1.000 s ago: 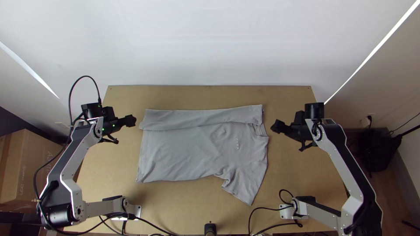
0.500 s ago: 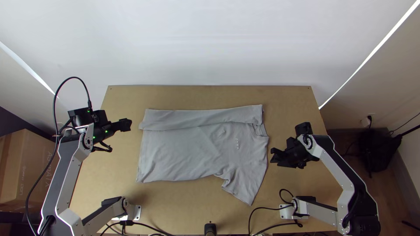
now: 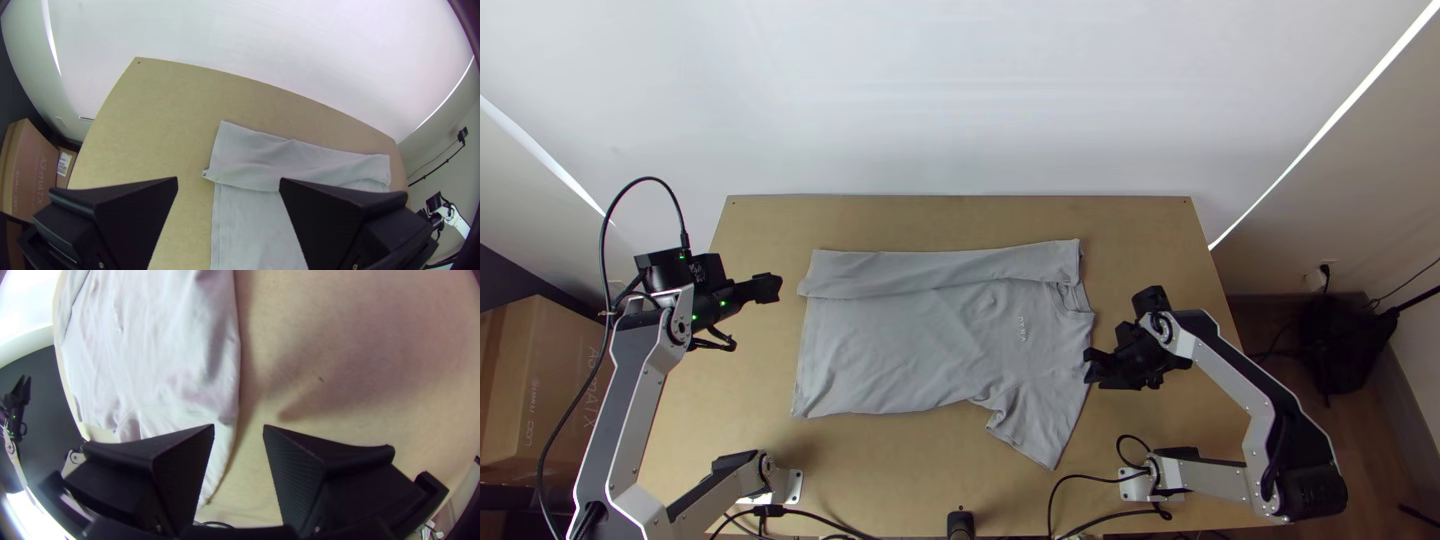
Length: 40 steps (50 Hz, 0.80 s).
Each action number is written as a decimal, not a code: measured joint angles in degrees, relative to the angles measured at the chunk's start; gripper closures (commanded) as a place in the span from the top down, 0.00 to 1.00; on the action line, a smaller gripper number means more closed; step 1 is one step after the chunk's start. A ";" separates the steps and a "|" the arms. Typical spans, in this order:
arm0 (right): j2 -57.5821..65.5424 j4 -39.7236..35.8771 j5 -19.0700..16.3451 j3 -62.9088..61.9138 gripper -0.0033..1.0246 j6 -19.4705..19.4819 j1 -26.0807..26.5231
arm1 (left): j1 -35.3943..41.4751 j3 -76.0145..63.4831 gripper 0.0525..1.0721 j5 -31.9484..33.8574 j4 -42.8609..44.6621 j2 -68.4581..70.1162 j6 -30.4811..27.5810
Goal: Fold the t-shirt
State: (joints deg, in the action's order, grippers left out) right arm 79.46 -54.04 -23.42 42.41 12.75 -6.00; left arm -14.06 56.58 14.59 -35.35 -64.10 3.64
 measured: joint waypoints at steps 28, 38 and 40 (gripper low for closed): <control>2.91 1.68 -1.70 -0.07 0.02 -1.29 -2.51 | 5.84 -1.53 0.95 -0.48 -41.68 5.20 -32.89; 0.85 1.44 -1.70 -0.96 0.02 -1.29 -2.51 | 10.01 -12.02 0.94 -7.76 -41.16 7.26 -39.39; 0.66 1.46 -1.70 -1.18 0.02 -1.27 -2.56 | 11.50 -13.90 0.91 -9.01 -40.22 7.72 -39.56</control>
State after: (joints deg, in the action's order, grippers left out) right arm 80.12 -52.58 -25.12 41.23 11.49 -8.56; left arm -2.57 42.68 5.58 -75.57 -56.38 -35.92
